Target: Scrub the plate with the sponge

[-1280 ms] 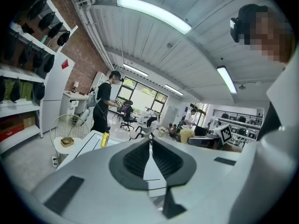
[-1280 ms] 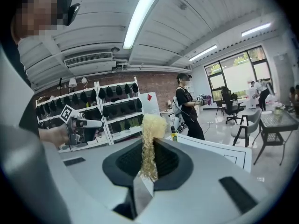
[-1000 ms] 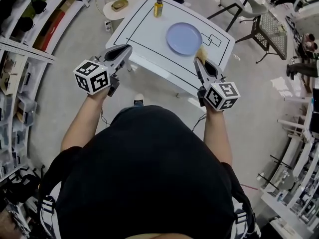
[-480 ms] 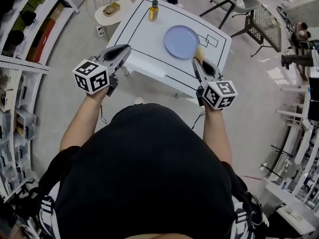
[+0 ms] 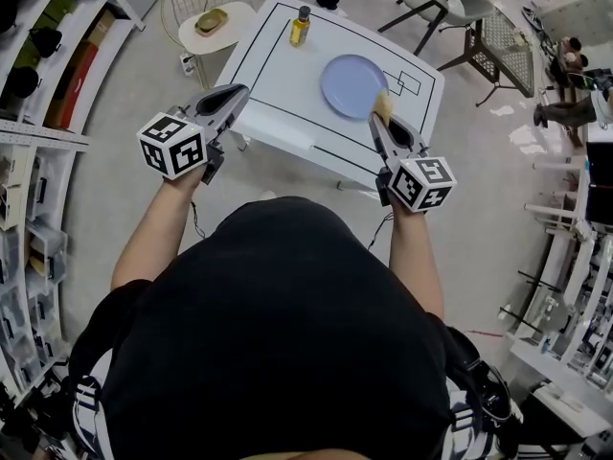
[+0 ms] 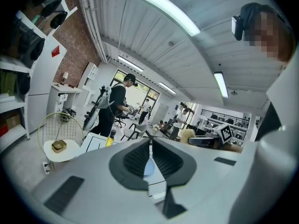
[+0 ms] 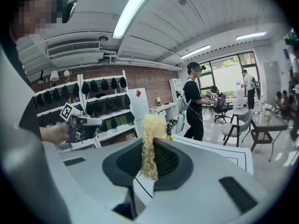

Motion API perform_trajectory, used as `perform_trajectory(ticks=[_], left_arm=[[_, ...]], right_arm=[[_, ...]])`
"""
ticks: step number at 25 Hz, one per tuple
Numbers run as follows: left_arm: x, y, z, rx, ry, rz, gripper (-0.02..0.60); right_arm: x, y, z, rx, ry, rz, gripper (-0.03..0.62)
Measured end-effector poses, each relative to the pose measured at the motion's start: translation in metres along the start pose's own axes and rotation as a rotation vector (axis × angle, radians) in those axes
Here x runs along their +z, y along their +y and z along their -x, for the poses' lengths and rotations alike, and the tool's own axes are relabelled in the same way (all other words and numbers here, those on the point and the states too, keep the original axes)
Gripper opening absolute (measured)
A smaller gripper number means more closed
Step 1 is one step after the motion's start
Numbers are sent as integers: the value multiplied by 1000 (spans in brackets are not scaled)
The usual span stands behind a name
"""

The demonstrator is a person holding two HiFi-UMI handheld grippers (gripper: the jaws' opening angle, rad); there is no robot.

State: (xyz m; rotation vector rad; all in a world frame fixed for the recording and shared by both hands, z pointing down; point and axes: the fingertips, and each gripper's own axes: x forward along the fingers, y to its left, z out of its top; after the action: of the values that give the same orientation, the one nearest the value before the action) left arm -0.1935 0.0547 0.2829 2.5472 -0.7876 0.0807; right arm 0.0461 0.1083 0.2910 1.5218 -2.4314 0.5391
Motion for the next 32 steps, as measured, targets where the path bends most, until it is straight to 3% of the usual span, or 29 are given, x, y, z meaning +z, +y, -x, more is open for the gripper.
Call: perform_trajectory(ticks=[13,22,32], left_arm=[[-6,15,3,10,14,-17,25],[-3,29,-16,32,27,-17,25],[-6,48,-69,52,86,-15,25]], right_arm=[[-26,-9,-6,-33,53,-14,38],[-38,-44,-35,-38,76,-28,37],[-52,-100,-75,-14,146,-54,38]])
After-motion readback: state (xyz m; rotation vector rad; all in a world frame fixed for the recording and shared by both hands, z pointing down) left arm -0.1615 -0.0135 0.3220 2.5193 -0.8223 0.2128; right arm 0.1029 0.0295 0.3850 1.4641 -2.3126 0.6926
